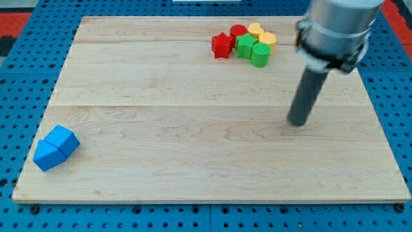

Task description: Push the blue cube into the red star

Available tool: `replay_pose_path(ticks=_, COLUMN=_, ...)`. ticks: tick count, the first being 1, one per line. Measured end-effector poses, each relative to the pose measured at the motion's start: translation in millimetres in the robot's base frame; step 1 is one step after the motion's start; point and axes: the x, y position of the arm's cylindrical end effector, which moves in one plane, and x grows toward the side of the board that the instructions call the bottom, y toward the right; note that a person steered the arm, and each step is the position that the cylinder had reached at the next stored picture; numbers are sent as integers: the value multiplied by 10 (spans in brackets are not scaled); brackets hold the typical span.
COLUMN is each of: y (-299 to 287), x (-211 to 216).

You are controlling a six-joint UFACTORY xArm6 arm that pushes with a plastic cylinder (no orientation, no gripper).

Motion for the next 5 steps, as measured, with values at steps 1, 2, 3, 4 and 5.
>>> replay_pose_path(ticks=1, y=-919, x=533)
replay_pose_path(ticks=2, y=-1877, x=915)
replay_pose_path(ticks=3, y=-2748, x=968)
replay_pose_path(ticks=4, y=-3435, x=829)
replay_pose_path(ticks=5, y=-3619, x=571)
